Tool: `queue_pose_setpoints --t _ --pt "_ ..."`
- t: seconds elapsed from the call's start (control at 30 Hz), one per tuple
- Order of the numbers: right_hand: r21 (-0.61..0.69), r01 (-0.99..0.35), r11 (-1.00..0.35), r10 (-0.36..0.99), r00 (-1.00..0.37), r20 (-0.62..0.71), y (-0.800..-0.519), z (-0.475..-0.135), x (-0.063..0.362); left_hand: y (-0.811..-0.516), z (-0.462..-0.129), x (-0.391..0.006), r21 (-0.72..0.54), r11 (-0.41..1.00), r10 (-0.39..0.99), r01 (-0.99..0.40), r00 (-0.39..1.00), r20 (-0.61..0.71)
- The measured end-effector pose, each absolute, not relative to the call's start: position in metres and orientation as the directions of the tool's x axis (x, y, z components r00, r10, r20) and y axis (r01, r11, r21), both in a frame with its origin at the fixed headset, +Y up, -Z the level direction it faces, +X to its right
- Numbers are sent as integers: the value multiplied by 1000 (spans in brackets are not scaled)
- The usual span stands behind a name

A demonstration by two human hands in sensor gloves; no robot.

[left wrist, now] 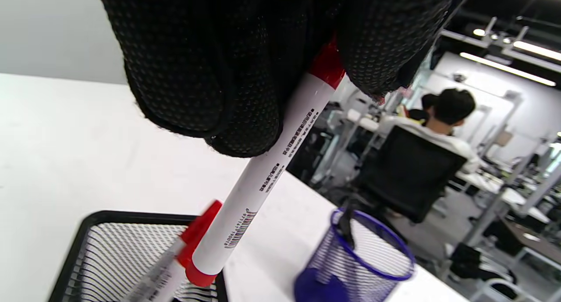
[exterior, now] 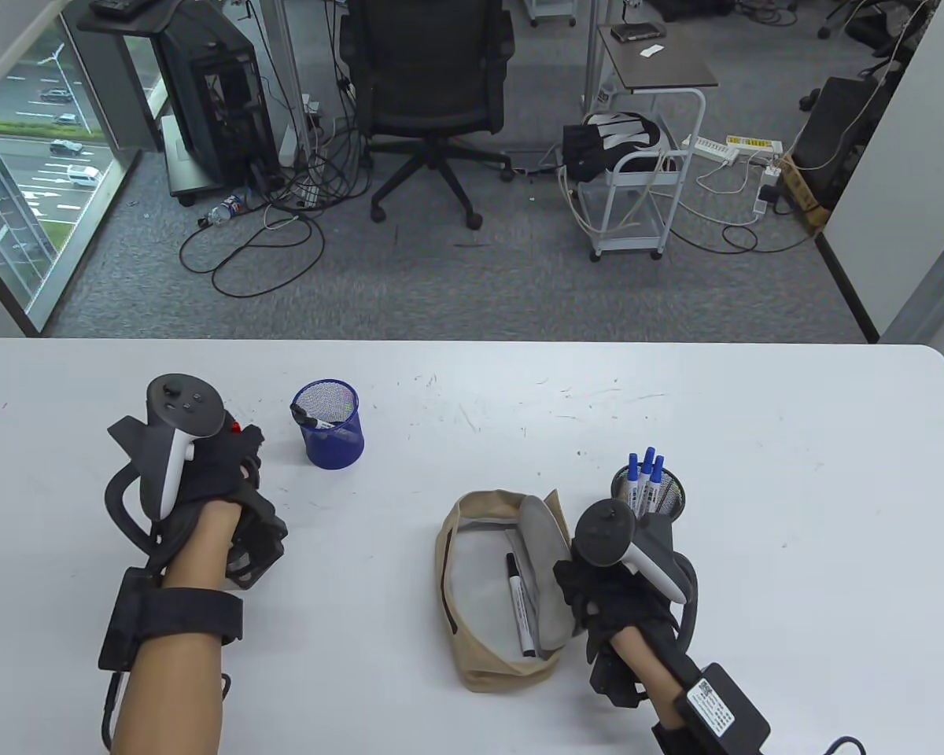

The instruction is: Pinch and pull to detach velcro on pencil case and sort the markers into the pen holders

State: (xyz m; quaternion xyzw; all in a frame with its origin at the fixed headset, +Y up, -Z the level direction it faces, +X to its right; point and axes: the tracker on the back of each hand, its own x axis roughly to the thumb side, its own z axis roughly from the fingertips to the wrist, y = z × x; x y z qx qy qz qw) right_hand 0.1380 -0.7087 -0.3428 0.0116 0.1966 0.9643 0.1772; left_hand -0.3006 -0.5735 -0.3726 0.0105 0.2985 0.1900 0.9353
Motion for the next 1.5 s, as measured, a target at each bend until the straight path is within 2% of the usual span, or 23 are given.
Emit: queue_pose_setpoints --t 0.23,0.43,0.6,0.83,1.13,1.33,1.5 --pt "382 -335 -861 345 -938 -45 -709 -343 137 -592 -371 -311 54 950 276 -309 742 -611" --pt "382 -337 -861 346 -937 -47 -709 -343 137 -588 -374 -284 16 940 295 -341 787 -542" --pt "382 -337 -860 347 -937 -47 -709 -343 137 -580 -378 -237 -35 929 317 -368 842 -436" --pt "380 -334 -863 344 -938 -42 -709 -342 137 -586 -379 -157 -163 899 355 -407 894 -273" --pt "382 -336 -861 347 -937 -43 -709 -342 137 -621 -377 -75 -334 863 354 -380 925 -137" --pt "386 -342 -857 352 -935 -46 -709 -342 138 -653 -382 -47 -433 835 315 -339 940 -130" --pt "385 -341 -858 351 -935 -45 -709 -342 138 -690 -395 -29 -560 783 221 -271 962 -157"
